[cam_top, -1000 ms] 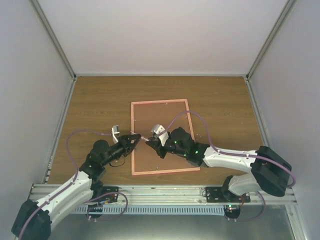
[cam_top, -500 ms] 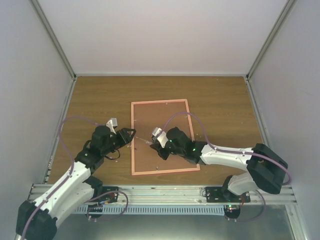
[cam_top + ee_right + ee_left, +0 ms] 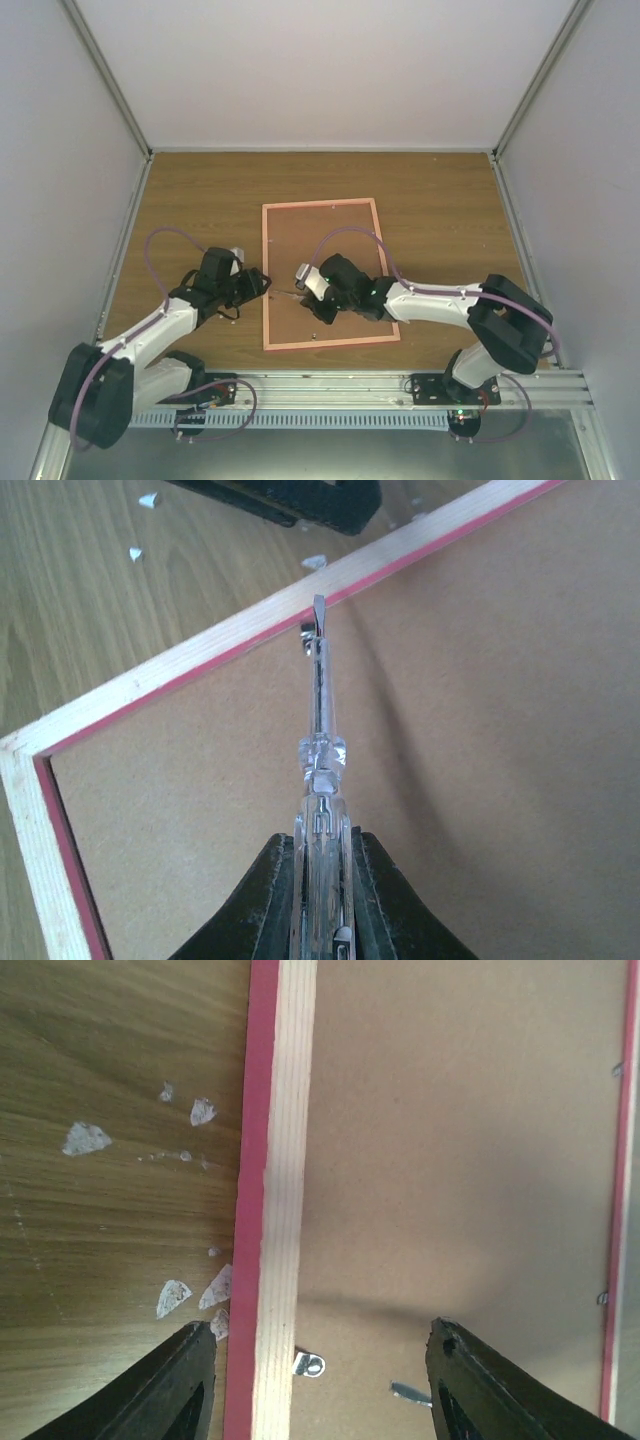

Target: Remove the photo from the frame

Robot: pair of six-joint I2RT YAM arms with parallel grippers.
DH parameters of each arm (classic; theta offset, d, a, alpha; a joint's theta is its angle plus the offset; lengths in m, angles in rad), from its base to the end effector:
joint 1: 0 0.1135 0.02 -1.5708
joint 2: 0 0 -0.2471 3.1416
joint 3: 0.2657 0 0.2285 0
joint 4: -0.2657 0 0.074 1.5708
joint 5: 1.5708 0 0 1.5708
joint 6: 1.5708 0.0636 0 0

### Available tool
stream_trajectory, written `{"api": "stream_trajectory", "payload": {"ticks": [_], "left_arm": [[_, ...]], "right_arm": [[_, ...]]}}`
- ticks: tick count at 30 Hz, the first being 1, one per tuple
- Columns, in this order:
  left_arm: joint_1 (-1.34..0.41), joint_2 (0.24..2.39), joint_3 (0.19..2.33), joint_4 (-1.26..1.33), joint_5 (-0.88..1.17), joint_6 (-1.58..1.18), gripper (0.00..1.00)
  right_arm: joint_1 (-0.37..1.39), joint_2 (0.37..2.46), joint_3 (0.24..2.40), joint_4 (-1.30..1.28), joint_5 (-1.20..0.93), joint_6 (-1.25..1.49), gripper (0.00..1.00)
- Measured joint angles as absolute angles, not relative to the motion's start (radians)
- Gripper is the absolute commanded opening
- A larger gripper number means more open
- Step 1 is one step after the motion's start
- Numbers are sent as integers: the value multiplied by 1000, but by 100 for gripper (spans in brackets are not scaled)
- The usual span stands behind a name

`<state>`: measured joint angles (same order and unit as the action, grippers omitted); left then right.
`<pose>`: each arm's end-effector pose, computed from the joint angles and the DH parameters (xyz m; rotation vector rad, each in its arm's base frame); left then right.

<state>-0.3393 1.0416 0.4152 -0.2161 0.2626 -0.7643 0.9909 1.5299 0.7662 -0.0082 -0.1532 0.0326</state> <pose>0.1823 -0.0819 0.1451 -0.4107 2.5098 -0.7931 0.1610 0.2636 0.1558 -1.1921 2.1236 0.6660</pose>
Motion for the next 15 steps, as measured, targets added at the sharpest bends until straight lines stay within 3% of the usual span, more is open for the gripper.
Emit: {"api": "stream_trajectory", "payload": {"ticks": [3,15], "left_arm": [[-339,1096,413,-190,284,-747,48],[-339,1186,403,-135,307,-721,36]], "right_arm": [[991,1550,777,-37,-176,22,1],[991,1633,811,-53,-250,-10,0]]}}
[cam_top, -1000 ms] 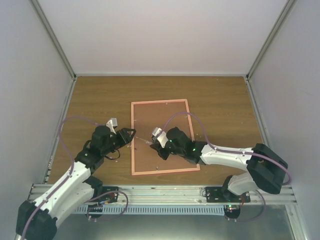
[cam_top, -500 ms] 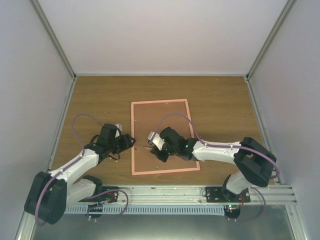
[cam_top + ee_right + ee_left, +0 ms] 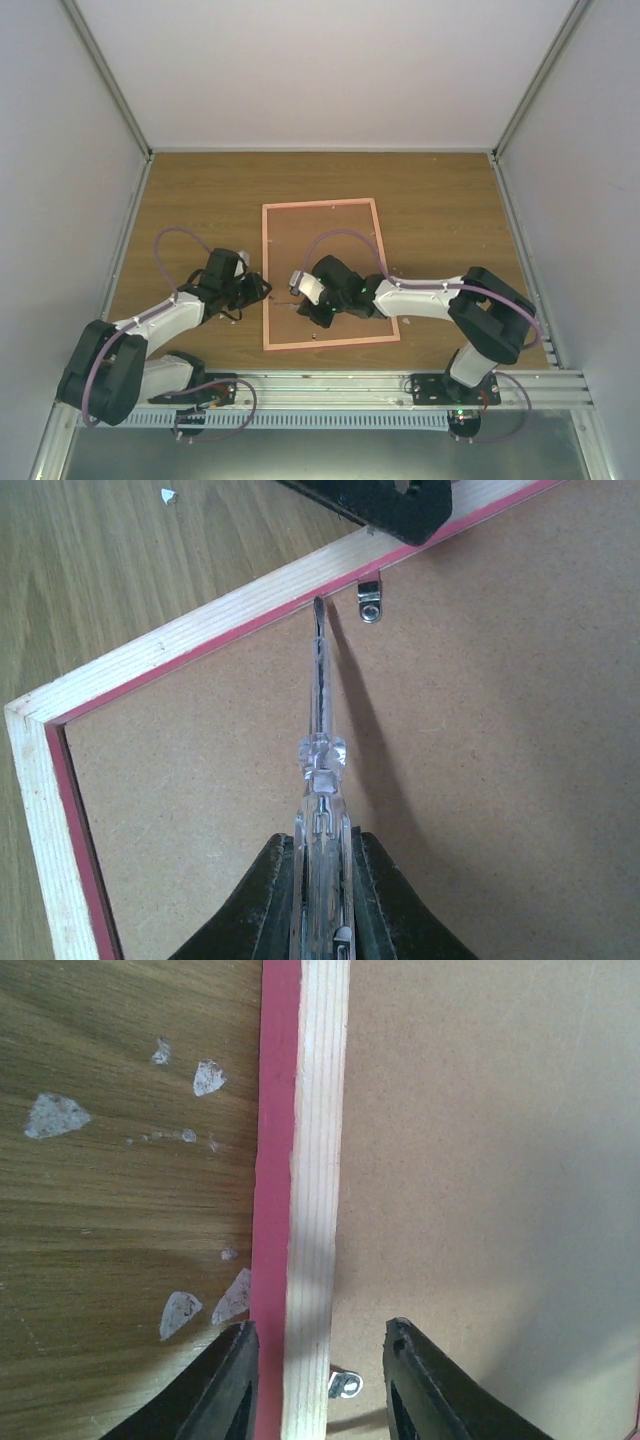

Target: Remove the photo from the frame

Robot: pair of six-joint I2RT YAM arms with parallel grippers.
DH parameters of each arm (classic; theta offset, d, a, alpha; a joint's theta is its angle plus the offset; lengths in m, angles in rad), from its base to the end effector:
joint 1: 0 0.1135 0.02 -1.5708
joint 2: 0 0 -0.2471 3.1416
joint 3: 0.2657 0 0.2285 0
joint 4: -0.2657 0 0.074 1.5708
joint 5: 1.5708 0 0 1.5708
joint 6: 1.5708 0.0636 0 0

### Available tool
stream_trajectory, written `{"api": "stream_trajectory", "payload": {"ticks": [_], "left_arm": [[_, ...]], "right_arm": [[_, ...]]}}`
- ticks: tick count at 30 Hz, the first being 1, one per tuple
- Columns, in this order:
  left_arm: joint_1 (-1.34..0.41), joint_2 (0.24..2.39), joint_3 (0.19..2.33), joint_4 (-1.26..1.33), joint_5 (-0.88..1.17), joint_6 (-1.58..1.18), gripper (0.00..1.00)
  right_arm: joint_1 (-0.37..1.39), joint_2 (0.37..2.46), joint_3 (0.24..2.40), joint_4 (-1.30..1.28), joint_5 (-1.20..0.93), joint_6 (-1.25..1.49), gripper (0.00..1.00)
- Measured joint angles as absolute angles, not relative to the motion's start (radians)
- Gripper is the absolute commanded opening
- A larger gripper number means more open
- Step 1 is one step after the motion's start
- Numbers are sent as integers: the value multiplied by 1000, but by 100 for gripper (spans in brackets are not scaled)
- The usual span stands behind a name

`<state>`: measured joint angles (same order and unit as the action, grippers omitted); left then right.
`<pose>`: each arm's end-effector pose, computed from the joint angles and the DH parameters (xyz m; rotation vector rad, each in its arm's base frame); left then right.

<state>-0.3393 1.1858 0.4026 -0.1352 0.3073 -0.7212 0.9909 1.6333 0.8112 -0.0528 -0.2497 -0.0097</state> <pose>0.1893 -0.0872 0.1225 -0.3620 2.5954 -0.7974 0.1602 0.2733 0.1353 -1.3243 2.1805 0.7176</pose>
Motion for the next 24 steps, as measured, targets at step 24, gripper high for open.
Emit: {"api": "stream_trajectory", "payload": {"ticks": [24], "left_arm": [[-353,1237,387,-92,304,-703,13]], "right_arm": [[985,1678,840,-42,-210,21,1]]}}
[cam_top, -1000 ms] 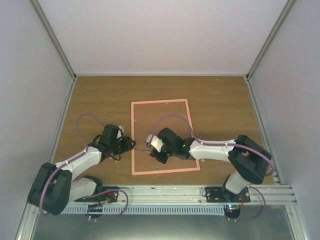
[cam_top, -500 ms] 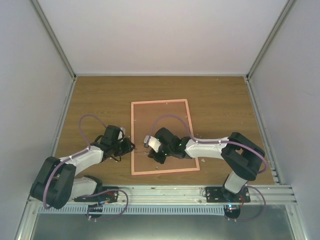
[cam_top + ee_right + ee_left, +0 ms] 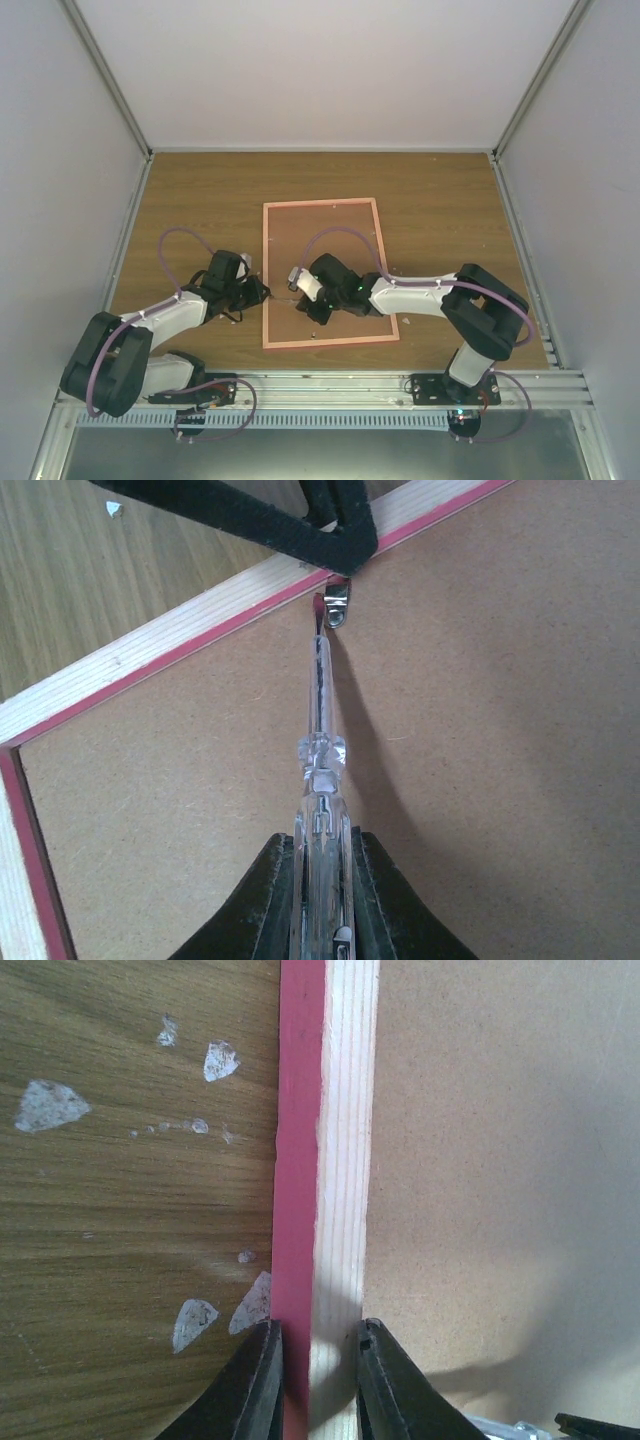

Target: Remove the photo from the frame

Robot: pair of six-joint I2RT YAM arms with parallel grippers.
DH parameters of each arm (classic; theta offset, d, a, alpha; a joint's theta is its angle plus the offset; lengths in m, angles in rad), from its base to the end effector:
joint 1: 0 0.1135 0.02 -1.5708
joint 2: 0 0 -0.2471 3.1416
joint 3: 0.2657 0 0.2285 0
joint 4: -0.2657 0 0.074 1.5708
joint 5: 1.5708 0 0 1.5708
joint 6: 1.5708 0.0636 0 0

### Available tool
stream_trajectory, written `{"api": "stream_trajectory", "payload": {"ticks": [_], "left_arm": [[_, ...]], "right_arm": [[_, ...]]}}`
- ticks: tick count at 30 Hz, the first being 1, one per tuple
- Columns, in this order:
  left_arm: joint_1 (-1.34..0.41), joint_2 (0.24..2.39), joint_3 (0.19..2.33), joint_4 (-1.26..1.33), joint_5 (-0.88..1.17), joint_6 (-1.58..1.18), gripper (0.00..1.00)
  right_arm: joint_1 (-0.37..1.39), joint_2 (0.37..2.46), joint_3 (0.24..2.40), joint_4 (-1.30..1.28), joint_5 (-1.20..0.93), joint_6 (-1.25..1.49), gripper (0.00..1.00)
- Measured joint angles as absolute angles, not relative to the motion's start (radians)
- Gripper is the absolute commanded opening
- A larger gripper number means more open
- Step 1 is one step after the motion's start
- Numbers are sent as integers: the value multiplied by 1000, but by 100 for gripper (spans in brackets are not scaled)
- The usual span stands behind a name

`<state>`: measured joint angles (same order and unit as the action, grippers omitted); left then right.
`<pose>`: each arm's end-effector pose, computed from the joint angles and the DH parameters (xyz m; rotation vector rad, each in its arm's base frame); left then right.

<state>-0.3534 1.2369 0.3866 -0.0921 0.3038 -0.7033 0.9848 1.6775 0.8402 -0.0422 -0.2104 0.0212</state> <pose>0.1893 -0.0901 0.1119 -0.3302 2.6228 -0.7816 0.1688 0.2784 0.1307 -1.2679 2.2154 0.6787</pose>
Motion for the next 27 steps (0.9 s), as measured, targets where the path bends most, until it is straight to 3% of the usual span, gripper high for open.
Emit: {"api": "stream_trajectory", "payload": {"ticks": [12,20,27], "left_arm": [[-356,1221,376,-88,303,-705,13],[-358,1214,374,-102,302,-705,34],[-360,1251,469,-148,241,-679,39]], "right_arm": [[972,1678,840,-35,-179,52,1],[966,1612,808,-36,-164,62,1],[950,1497,772,-22,-139,76,1]]}}
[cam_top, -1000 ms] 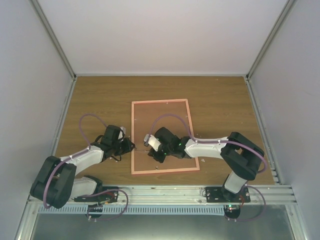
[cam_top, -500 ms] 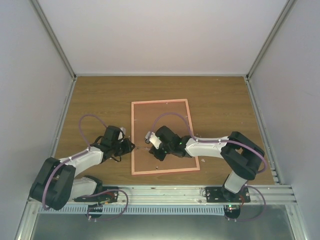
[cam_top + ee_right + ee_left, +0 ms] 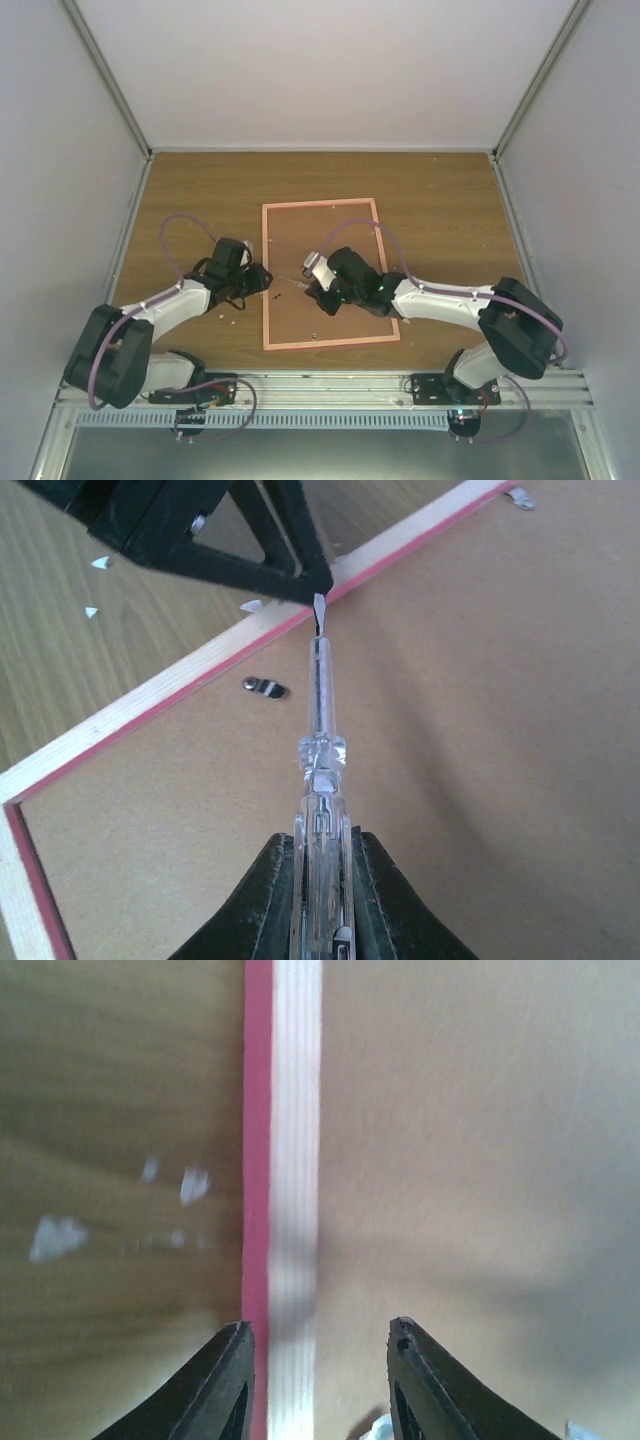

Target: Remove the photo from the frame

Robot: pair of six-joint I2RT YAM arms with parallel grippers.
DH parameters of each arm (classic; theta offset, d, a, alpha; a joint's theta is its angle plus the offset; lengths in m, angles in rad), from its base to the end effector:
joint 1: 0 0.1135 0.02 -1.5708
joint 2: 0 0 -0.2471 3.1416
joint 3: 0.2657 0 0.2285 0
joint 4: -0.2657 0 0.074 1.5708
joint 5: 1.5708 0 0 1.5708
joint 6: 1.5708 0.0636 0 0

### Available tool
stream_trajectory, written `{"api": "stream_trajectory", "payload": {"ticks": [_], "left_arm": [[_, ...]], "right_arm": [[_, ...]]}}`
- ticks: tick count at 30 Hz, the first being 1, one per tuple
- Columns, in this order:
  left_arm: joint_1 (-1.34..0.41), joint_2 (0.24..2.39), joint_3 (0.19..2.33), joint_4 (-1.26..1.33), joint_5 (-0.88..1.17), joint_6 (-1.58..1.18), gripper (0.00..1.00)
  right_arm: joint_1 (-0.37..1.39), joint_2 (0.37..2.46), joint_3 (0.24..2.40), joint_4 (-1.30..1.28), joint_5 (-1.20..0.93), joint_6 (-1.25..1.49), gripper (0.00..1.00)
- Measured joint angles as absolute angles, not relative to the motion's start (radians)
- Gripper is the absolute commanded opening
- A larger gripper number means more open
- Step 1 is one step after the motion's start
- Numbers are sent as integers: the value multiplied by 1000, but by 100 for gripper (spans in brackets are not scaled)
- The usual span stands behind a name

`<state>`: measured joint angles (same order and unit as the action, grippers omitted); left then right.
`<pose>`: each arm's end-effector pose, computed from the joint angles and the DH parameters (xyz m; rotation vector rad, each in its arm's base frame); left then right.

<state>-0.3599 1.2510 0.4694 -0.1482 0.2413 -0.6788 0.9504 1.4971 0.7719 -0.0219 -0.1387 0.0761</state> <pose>0.2027 -0.0925 0.1265 -0.3110 2.5965 -0.7055 0.1714 0.2550 0.1655 -1.0850 2.1494 0.6618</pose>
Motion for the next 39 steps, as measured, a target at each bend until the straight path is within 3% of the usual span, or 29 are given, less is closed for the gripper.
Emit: {"api": "stream_trajectory", "payload": {"ticks": [8,18,39], "left_arm": [[-360,1466,648,-155,158,-619,35],[-368,1583,739,-171,121,-551,11],[-501,1480,643,-185,143,-567,10]], "right_arm": [[919,1485,719,2,-98,98,0],[881,1441,686,25,-77,105,1],[803,1629,823,19,-103,73,1]]}}
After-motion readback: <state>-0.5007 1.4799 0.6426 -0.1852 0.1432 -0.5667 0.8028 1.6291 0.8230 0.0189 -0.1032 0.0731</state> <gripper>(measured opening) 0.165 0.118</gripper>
